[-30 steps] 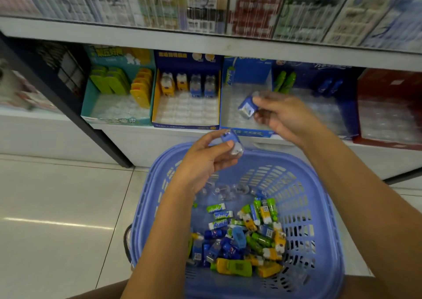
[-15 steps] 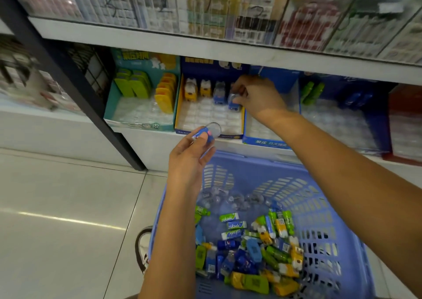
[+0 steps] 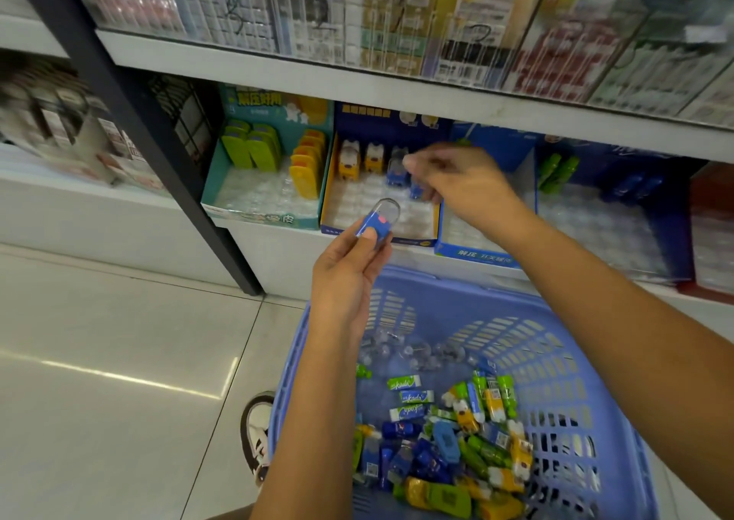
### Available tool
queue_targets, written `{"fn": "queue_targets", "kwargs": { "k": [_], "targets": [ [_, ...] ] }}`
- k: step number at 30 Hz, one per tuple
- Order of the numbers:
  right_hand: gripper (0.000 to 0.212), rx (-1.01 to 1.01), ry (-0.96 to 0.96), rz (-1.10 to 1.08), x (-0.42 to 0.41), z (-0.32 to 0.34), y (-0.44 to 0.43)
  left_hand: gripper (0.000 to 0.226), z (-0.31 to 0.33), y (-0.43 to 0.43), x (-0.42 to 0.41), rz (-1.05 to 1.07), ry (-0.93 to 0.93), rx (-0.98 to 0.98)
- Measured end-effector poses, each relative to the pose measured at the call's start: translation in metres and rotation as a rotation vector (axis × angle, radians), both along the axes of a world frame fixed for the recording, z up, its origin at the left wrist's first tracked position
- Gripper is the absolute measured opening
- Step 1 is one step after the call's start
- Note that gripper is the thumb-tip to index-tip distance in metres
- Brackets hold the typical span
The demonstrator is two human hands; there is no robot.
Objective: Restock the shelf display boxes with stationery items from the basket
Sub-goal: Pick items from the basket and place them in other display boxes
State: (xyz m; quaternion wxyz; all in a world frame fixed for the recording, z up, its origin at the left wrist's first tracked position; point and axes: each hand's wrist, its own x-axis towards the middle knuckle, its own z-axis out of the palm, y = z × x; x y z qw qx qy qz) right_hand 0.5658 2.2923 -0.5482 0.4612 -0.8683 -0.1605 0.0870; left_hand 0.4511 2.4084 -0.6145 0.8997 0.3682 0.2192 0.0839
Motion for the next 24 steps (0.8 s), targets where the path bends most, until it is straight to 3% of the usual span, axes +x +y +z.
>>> {"fn": "queue_targets", "kwargs": {
  "k": [3,6,10,12,15,24],
  "targets": [
    [0.01,0.122,0.293,0.175,-0.01,0.006,-0.003,0.017,0.007,-0.004,0.005,-0.01,-0.03,0.039],
    [0.008,0.102,0.238,0.16,0.002,0.012,-0.004,0.026,0.013,-0.008,0.013,-0.012,-0.002,0.246],
    [0.013,-0.133,-0.067,-0.007,0.028,0.01,0.0,0.043,0.008,-0.003,0.018,-0.133,0.124,1.233],
    [0.019,-0.282,-0.213,0.052,0.034,0.003,0.007,0.043,0.0,-0.003,0.016,-0.299,0.124,1.542],
    [0.021,-0.464,-0.319,0.159,0.037,-0.01,0.017,0.048,-0.01,-0.003,0.012,-0.405,0.146,1.637],
    [0.03,-0.666,-0.43,0.19,0.047,-0.015,0.032,0.049,-0.016,0.002,0.014,-0.402,0.103,1.626]
  ]
}}
